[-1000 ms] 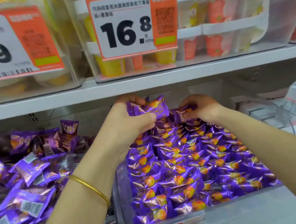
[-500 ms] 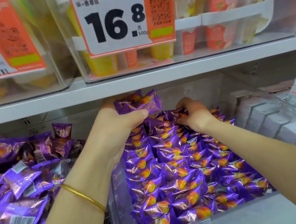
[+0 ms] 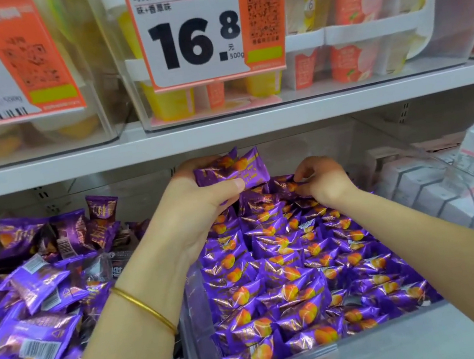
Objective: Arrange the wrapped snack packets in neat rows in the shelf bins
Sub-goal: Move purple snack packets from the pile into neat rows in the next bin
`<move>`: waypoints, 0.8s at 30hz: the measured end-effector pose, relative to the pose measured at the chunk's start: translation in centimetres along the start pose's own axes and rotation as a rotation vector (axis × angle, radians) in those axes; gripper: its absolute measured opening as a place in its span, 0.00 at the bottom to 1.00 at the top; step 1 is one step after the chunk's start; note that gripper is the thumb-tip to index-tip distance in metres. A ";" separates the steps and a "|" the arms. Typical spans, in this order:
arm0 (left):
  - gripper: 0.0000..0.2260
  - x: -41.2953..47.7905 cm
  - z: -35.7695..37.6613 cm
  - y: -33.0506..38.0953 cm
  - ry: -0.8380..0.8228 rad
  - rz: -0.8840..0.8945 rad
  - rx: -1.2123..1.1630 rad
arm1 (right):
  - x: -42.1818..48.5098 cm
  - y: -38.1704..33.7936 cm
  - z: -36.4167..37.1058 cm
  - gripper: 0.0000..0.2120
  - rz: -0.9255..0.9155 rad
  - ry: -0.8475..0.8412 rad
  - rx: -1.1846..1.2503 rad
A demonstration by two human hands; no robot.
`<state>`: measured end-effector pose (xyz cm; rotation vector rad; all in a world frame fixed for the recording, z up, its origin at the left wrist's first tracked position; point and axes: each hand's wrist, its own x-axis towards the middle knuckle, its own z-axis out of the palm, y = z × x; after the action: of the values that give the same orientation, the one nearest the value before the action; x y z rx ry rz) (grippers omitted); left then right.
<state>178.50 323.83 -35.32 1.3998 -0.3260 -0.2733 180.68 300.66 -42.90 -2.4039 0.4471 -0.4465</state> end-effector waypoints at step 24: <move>0.17 -0.3 0.3 -0.5 -0.149 -0.006 0.316 | -6.3 -5.3 -4.9 0.31 -0.179 -0.665 1.149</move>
<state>178.10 323.62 -35.81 1.6953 -0.5050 -0.3426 174.10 304.64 -37.11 -1.3244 -0.2862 0.0681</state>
